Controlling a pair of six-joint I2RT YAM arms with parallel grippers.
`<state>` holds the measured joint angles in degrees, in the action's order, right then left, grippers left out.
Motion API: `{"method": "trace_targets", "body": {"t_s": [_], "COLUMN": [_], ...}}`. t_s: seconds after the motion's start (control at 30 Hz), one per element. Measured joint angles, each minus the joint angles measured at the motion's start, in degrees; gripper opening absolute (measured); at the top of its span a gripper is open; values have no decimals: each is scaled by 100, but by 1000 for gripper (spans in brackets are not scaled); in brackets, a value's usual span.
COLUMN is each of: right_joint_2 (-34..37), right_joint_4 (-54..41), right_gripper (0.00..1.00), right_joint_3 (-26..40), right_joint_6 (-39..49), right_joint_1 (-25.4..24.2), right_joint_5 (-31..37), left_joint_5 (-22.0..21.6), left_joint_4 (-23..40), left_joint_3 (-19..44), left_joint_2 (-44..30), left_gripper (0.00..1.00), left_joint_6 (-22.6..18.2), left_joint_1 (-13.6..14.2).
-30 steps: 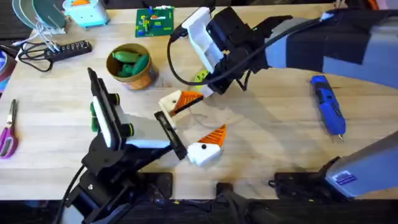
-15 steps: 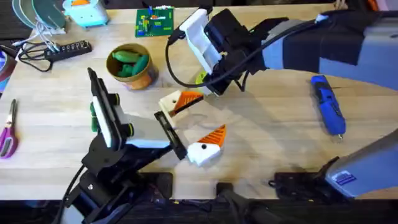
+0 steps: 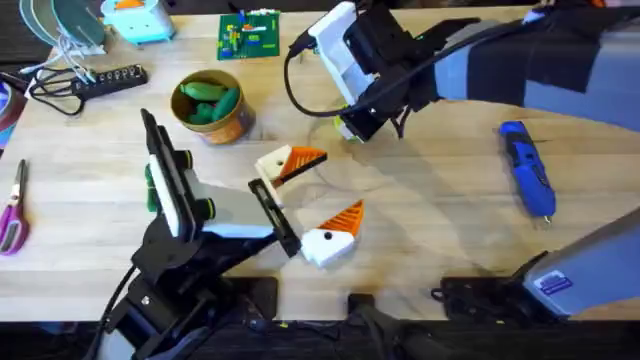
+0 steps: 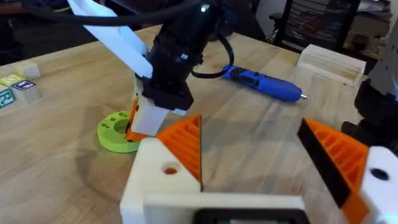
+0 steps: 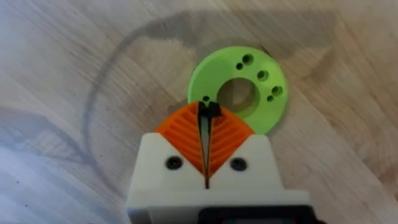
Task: Pick up the gripper from the table and insert it into the empty holder that is missing its gripper. Then pick up a screw, insert it into the mounting hole, and use the screwdriver to tighten it. Finally, clean up the table by picking up the vegetable and placing it into the bucket.
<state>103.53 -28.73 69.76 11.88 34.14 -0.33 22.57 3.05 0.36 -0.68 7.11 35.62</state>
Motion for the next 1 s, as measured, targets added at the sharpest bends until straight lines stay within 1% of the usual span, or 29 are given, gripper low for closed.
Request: {"method": "trace_targets", "body": {"t_s": [0.47,0.77,1.0], "right_joint_2": [-2,-2,-3], "right_joint_4": [-42,-119,-161], "right_gripper": [7,7,7], "right_joint_3": [36,241,258], "right_joint_6": [-33,-33,-33], "right_joint_1": [-65,-65,-65], "right_joint_5": [104,241,270], "left_joint_5": [0,0,0], "left_joint_4": [0,0,0], "left_joint_3": [0,0,0], "left_joint_2": [0,2,1], "left_gripper": [975,975,975], "left_joint_6": [0,0,0], "left_joint_1": [0,0,0]}}
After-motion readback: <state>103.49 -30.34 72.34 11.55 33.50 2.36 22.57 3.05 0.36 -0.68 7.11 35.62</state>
